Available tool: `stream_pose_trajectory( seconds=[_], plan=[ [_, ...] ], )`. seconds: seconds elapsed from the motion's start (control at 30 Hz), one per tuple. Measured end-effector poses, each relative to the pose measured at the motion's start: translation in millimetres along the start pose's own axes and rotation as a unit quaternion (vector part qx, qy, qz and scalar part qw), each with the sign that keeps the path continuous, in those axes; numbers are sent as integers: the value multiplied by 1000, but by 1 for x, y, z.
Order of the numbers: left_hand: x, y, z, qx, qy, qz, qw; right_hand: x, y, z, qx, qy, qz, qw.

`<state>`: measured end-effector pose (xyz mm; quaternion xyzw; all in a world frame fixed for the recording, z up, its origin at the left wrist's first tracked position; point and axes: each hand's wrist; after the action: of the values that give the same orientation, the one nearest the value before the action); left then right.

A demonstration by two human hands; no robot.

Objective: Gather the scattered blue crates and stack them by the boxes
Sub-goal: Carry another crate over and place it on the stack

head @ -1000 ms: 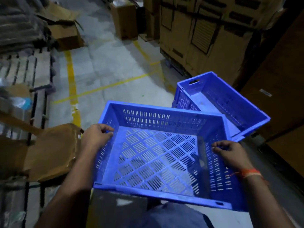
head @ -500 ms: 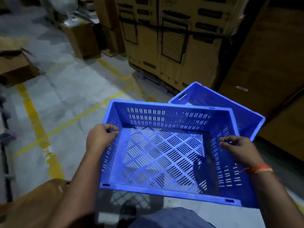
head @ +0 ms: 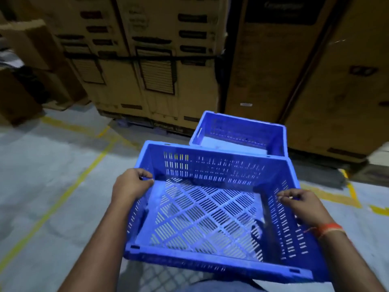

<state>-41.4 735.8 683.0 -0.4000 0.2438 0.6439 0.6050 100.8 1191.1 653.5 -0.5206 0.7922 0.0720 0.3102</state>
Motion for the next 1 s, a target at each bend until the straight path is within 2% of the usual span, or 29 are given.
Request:
stream_pose_trajectory(
  seconds=[0.23, 0.4, 0.6, 0.8, 1.0],
  plan=[
    [-7, 61, 64, 70, -39, -44, 996, -31, 15, -24, 27, -50, 62, 996],
    [-10, 111, 134, 133, -14, -25, 991, -62, 65, -52, 43, -63, 96, 992],
    [4, 188, 215, 167, -9, -20, 986, -93, 153, -79, 43, -68, 106, 991],
    [35, 278, 277, 167, 13, -13, 986, -114, 267, -103, 33, -97, 90, 991],
    [78, 348, 310, 146, 33, -9, 989, -121, 361, -116, 27, -140, 76, 987]
  ],
)
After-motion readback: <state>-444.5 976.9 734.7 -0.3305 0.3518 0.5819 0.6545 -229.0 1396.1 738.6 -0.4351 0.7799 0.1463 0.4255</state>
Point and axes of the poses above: each hand's wrist, its own y-axis towards the middle knuckle, its own x-axis out of the palm, z = x × y, and after that the axes turned 2 degrees about -y, right-handed
